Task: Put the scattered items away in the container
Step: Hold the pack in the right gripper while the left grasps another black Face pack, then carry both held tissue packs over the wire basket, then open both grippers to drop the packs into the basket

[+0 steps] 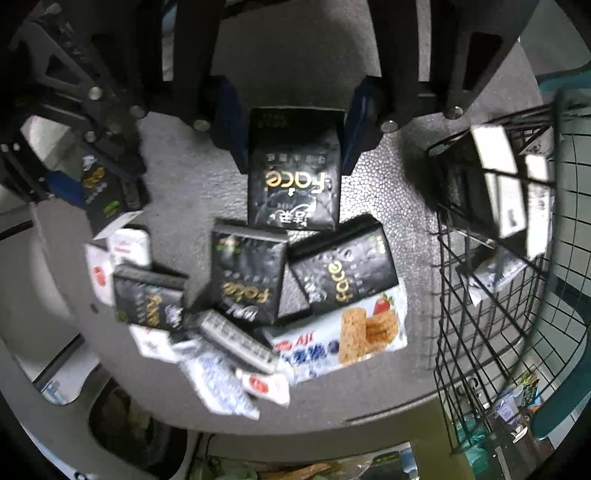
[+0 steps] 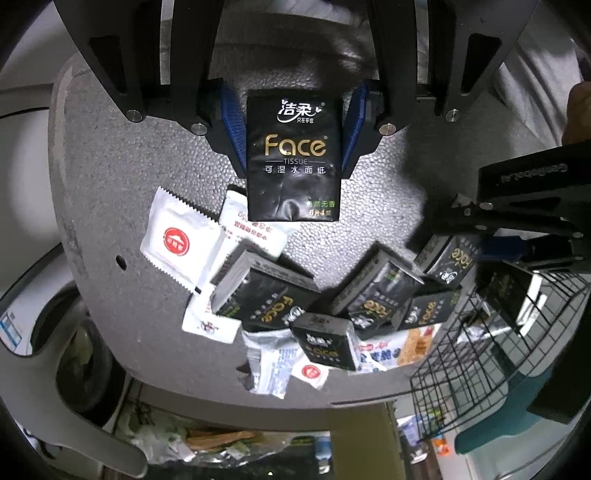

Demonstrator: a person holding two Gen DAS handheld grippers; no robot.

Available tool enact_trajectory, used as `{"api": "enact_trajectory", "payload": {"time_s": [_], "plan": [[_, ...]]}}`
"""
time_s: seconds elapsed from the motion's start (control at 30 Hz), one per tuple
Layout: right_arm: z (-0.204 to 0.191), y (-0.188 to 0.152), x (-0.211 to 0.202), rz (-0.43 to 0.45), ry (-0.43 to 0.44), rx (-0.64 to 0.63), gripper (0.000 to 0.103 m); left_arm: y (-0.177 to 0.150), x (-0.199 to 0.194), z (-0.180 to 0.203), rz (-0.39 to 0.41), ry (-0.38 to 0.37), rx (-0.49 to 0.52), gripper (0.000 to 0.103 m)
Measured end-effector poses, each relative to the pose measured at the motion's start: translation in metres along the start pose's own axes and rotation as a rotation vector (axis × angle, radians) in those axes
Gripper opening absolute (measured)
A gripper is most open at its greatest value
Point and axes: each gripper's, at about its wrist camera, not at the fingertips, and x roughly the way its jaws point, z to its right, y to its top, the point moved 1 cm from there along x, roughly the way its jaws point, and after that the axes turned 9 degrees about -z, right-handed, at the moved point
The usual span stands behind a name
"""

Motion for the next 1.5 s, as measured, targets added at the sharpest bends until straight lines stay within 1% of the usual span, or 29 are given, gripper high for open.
{"api": "enact_trajectory", "payload": {"time_s": [0.1, 0.23, 0.33, 0.37, 0.4, 0.47, 0.57, 0.6, 0.67, 0.73, 0.83, 0.9, 1.03, 1.13, 1.17, 1.23, 1.5], "plan": [[-0.003, 0.002, -0.014, 0.018, 0.013, 0.004, 0.047, -0.005, -0.031, -0.001, 0.053, -0.024, 0.005, 0.052], [-0.018, 0.020, -0.049, 0.092, 0.036, -0.017, 0.047, -0.009, -0.081, -0.013, 0.143, -0.057, -0.012, 0.052], [-0.045, 0.041, -0.077, 0.158, 0.062, -0.066, 0.047, -0.009, -0.119, -0.041, 0.215, -0.068, -0.064, 0.052], [-0.055, 0.048, -0.084, 0.174, 0.071, -0.086, 0.047, -0.010, -0.132, -0.058, 0.235, -0.061, -0.101, 0.052], [-0.073, 0.056, -0.091, 0.191, 0.087, -0.118, 0.047, -0.006, -0.135, -0.069, 0.241, -0.056, -0.120, 0.052], [-0.099, 0.069, -0.096, 0.203, 0.107, -0.166, 0.047, -0.013, -0.146, -0.097, 0.250, -0.036, -0.174, 0.052], [-0.142, 0.084, -0.093, 0.209, 0.122, -0.233, 0.047, -0.015, -0.139, -0.134, 0.215, 0.005, -0.248, 0.052], [-0.157, 0.088, -0.089, 0.199, 0.133, -0.253, 0.047, -0.018, -0.134, -0.143, 0.197, 0.019, -0.256, 0.052], [-0.173, 0.093, -0.081, 0.180, 0.144, -0.272, 0.047, -0.023, -0.128, -0.154, 0.170, 0.048, -0.268, 0.052], [-0.187, 0.096, -0.073, 0.165, 0.153, -0.283, 0.047, -0.021, -0.120, -0.161, 0.155, 0.047, -0.278, 0.052], [-0.200, 0.098, -0.066, 0.158, 0.141, -0.298, 0.048, -0.024, -0.113, -0.167, 0.145, 0.019, -0.286, 0.052], [-0.205, 0.099, -0.063, 0.161, 0.104, -0.300, 0.048, -0.023, -0.109, -0.171, 0.138, 0.015, -0.290, 0.052], [-0.204, 0.101, -0.062, 0.161, 0.092, -0.293, 0.048, -0.022, -0.101, -0.179, 0.131, -0.014, -0.314, 0.052], [-0.205, 0.102, -0.061, 0.171, 0.075, -0.296, 0.049, -0.024, -0.103, -0.179, 0.140, -0.009, -0.319, 0.053], [-0.205, 0.101, -0.062, 0.179, 0.084, -0.295, 0.050, -0.025, -0.105, -0.179, 0.145, -0.009, -0.317, 0.055], [-0.203, 0.101, -0.064, 0.181, 0.111, -0.288, 0.057, -0.026, -0.107, -0.179, 0.153, -0.010, -0.315, 0.065], [-0.188, 0.097, -0.081, 0.210, 0.149, -0.261, 0.057, -0.029, -0.117, -0.178, 0.175, -0.043, -0.317, 0.065]]}}
